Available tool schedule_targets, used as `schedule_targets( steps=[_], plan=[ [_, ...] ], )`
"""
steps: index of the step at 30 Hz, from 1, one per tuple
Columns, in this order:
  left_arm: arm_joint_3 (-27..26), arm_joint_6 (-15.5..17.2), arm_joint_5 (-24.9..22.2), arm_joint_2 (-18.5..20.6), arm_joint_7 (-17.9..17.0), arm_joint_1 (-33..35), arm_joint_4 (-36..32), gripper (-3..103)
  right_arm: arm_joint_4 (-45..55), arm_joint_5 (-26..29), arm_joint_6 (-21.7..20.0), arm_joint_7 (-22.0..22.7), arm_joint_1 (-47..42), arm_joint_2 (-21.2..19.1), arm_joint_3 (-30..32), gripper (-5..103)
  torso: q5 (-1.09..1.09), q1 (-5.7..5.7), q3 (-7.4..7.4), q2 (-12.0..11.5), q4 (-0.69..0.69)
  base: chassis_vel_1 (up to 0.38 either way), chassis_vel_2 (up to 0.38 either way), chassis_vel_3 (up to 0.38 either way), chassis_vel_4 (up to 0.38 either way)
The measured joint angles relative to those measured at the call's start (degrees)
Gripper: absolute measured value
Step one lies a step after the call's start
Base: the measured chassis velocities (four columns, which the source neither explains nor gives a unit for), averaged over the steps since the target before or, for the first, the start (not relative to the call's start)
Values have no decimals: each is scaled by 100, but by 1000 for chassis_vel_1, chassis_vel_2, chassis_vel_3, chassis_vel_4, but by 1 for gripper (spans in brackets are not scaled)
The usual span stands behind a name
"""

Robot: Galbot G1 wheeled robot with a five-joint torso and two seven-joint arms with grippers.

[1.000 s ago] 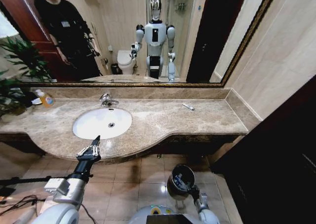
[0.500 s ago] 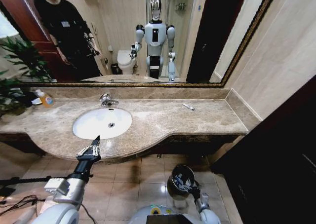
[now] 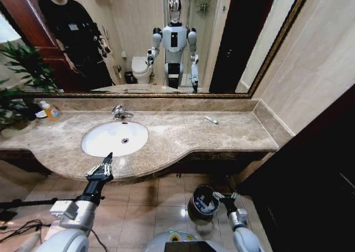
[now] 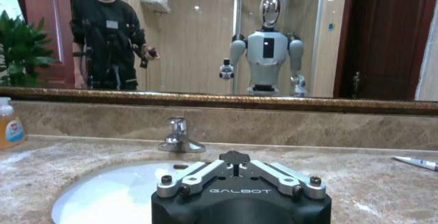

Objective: Pick up the trash from the sink and place it in the trash bin.

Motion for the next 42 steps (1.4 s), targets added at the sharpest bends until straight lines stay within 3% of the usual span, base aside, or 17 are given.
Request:
schedule_targets(
  steps=[9, 16, 18, 20, 22, 24, 33, 42],
  plan=[
    [0, 0, 0, 0, 0, 0, 0, 0, 1483, 161, -495, 134, -127, -160, 9, 100, 0, 0, 0, 0, 0, 0, 0, 0, 0],
    [0, 0, 0, 0, 0, 0, 0, 0, 2002, 268, -1383, 87, 776, -439, -118, 100, 0, 0, 0, 0, 0, 0, 0, 0, 0],
    [0, 0, 0, 0, 0, 0, 0, 0, 1984, 275, -1470, 51, 878, -475, -137, 100, 0, 0, 0, 0, 0, 0, 0, 0, 0],
    [0, 0, 0, 0, -1, 0, 0, 0, 1761, 298, -1810, -230, 1367, -664, -192, 100, 1, 1, 1, 0, 0, 0, 0, 0, 0],
    [0, 0, 0, 0, 1, 0, 0, 0, 1694, 309, -1886, -329, 1494, -713, -193, 100, 1, 1, 1, 0, 0, 0, 0, 0, 0],
    [0, 0, 0, 0, 2, 0, 0, 0, 971, 598, -2380, -850, 2580, -1054, -248, 100, 1, 1, 1, 0, 0, 0, 0, 0, 0],
    [0, 0, 0, 0, 1, 0, 0, 0, -498, 1304, -2658, -978, 4113, -1469, -769, 100, 1, 1, 1, -1, 0, 0, 0, 0, 0],
    [0, 0, 0, 0, 2, -1, 0, 0, -2405, 1474, -2626, -1167, 5955, -1578, -1791, 100, 0, 1, 1, -1, 2, 0, 0, 0, 0]
  ],
)
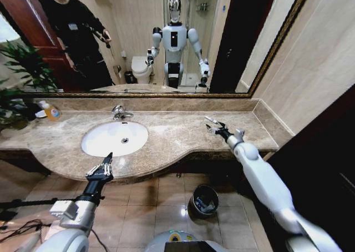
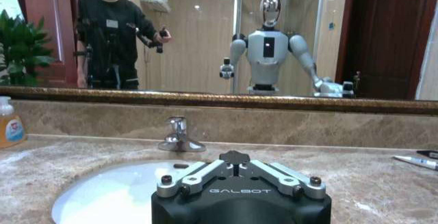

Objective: Pick up the trash from the sink and place it in the trash bin.

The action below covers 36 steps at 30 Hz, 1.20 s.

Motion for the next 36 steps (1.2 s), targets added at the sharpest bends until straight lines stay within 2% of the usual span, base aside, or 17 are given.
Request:
schedule_targets(
  steps=[1, 4, 9, 16, 17, 18, 19, 22, 26, 32, 35, 36],
  plan=[
    [0, 0, 0, 0, 0, 0, 0, 0, 0, 0, 0, 0, 0, 0, 0, 100, 0, 0, 0, 0, 0, 0, 0, 0, 0],
    [0, 0, 0, 0, -2, 0, 0, 0, -879, -52, 65, -168, 702, 65, -394, 100, 1, 0, 0, 0, -1, 0, 0, 0, 0],
    [0, 0, 0, 0, -1, 0, 0, 0, -1639, -246, 74, -318, 1352, 182, -580, 100, -1, 0, 0, 0, 0, 0, 0, 0, 0],
    [0, 0, 0, 0, -2, 0, 0, 0, -1700, -363, -275, -533, 1467, 53, -604, 100, 0, 0, 0, 1, -1, 0, 0, 0, 0],
    [0, 0, 0, 0, -2, 0, 0, 0, -1664, -379, -358, -609, 1437, 10, -593, 100, -1, -1, -1, 1, -1, 0, 0, 0, 0],
    [0, 0, 0, 0, -2, 1, 0, 0, -1649, -493, -509, -887, 1375, -64, -517, 100, 2, -1, -1, 1, -2, 0, 0, 0, 0],
    [0, 0, 0, 0, -2, 1, 0, 0, -1649, -493, -509, -887, 1375, -64, -517, 100, 2, -1, -1, 1, -2, 0, 0, 0, 0],
    [0, 0, 0, 0, -1, 0, 0, 0, -1815, -782, -538, -1506, 1370, -126, -353, 100, 0, -1, -1, 1, -3, 0, 0, 0, 0],
    [0, 0, 0, 0, -1, 0, 0, 0, -1971, -919, -480, -1634, 1424, -98, -284, 102, -1, -1, -1, 1, -2, 0, 0, 0, 0],
    [0, 0, 0, 0, -2, 0, 0, 0, -2005, -949, -472, -1627, 1420, -86, -249, 91, -1, -1, -1, 1, -1, 0, 0, 0, 0],
    [0, 0, 0, 0, -2, 0, 0, 0, -1995, -962, -477, -1626, 1366, -108, -227, 74, 2, -1, -1, 1, -2, 0, 0, 0, 0],
    [0, 0, 0, 0, -2, 0, 0, 0, -1995, -962, -477, -1626, 1366, -108, -227, 74, 2, -1, -1, 1, -2, 0, 0, 0, 0]
  ],
)
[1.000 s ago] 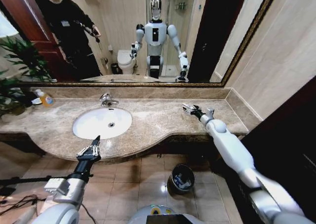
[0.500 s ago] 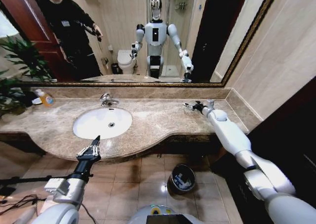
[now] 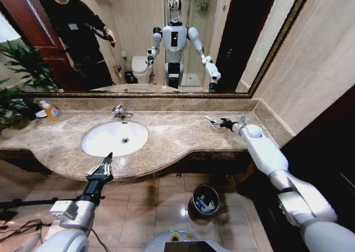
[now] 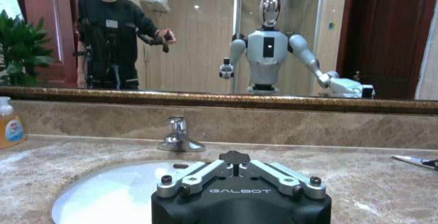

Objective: Pick up the trash from the sink and place it in the trash bin.

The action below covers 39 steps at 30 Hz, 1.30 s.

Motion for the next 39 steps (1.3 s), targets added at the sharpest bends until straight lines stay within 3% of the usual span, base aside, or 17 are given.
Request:
schedule_targets(
  steps=[3, 5, 15, 23, 26, 27, 28, 32, 39],
  plan=[
    [0, 0, 0, 0, 0, 0, 0, 0, 3, -24, 0, -7, -25, -17, 15, 58, -1, 0, 0, 0, 0, 0, 0, 0, 0],
    [0, 0, 0, 0, 0, 0, 0, 0, 4, -35, 0, -15, -30, -17, 15, 58, -1, 0, 0, 0, 0, 0, 0, 0, 0],
    [0, 0, 0, 0, 0, 0, 0, 0, 9, -133, 1, -36, -36, 40, -20, 17, -2, 0, 0, 0, 0, 0, 0, 0, 0],
    [0, 0, 0, 0, 0, 0, 0, 0, 20, -186, 16, -41, -70, 56, -23, 13, -4, 0, -1, 1, 0, 0, 0, 0, 0],
    [0, 0, 0, 0, 0, 0, 0, 0, 33, -234, 17, -41, -94, 64, -19, 16, -4, 0, -1, 1, 0, 0, 0, 0, 0],
    [0, 1, 0, 1, 0, 1, 0, 0, 33, -247, 34, -44, -116, 74, -19, 21, 4, 0, 0, 1, -1, 0, 0, 0, 0],
    [0, 0, 0, 0, 1, 0, 0, 0, 39, -256, 57, -46, -126, 80, -20, 27, -1, 0, 0, 1, 1, 0, 0, 0, 0],
    [0, 0, 0, 0, 0, 0, 0, 0, 46, -287, 86, -39, -144, 113, -21, 17, 0, 0, -1, 1, 0, 0, 0, 0, 0],
    [0, 0, 0, 0, 0, 0, 0, 0, 60, -299, 112, 39, -143, 150, -26, 17, -1, 0, 0, 1, 0, 0, 0, 0, 0]
  ],
)
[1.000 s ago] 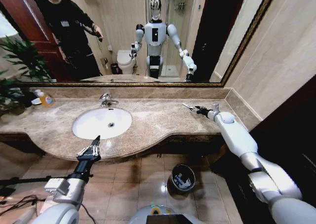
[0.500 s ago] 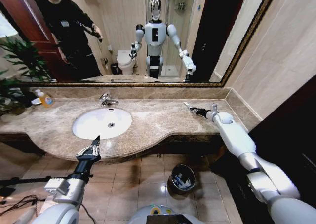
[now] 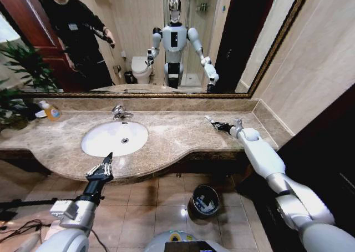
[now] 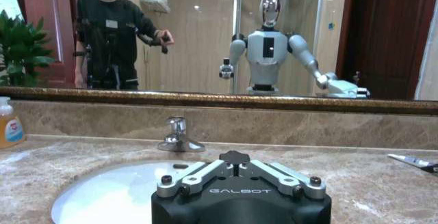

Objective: Pick up the trash from the sink and place it in the trash bin.

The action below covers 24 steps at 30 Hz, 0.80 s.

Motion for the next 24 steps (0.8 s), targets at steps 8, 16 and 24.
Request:
schedule_targets(
  steps=[8, 16, 24],
  plan=[
    [0, 0, 0, 0, 0, 0, 0, 0, 317, 113, 12, 245, -104, -74, 14, 17, 1, 1, 1, 0, 1, 0, 0, 0, 0],
    [0, 0, 0, 1, 2, 0, 0, 0, 1895, 690, 94, 879, -1087, -449, 433, 17, 1, 1, 1, -1, 1, 0, 0, 0, 0],
    [0, 0, 0, 0, 1, 0, 0, 0, 4075, 1216, 256, 1574, -3084, -762, 1378, 17, 1, -1, 0, 0, -1, 0, 0, 0, 0]
  ],
)
